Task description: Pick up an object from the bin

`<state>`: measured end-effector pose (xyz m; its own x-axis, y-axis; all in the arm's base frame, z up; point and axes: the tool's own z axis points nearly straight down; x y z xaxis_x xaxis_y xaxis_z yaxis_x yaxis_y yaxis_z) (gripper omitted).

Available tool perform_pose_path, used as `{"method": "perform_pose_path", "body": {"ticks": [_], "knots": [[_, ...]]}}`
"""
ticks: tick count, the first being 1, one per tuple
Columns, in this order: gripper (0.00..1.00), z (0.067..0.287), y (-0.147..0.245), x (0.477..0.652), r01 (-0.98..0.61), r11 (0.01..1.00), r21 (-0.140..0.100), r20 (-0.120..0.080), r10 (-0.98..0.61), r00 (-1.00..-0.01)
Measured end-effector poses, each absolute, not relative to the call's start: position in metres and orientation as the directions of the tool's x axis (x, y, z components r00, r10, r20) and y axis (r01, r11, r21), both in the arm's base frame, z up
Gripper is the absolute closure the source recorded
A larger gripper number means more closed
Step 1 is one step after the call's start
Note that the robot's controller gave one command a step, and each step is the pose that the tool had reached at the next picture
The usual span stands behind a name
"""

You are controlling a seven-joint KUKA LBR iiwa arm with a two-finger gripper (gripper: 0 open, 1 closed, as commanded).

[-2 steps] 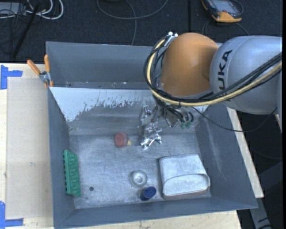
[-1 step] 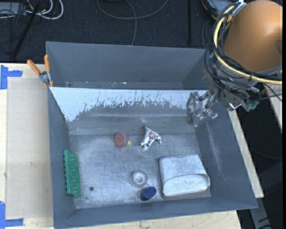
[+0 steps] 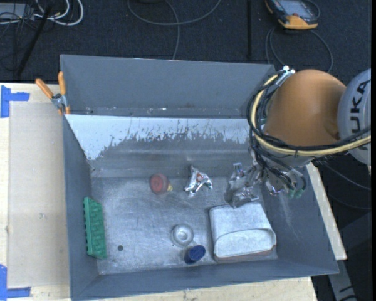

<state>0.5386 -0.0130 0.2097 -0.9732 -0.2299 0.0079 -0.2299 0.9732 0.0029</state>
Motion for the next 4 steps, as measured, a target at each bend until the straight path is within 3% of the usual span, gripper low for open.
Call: {"method": "perform_pose_path", "body": {"ticks": [1,2,3,4], "knots": [[0.00,0.213,-0.013,0.540,-0.232,0.973,0.001,0.001,-0.232,-0.973],[0.00,0.118,0.036,0.591,-0.087,0.996,0.003,0.003,-0.087,-0.996],[0.00,0.073,0.008,0.607,-0.414,0.910,0.002,-0.005,-0.414,-0.910],[0.00,0.073,-0.044,0.614,-0.295,0.955,0.003,-0.008,-0.295,-0.955]]}}
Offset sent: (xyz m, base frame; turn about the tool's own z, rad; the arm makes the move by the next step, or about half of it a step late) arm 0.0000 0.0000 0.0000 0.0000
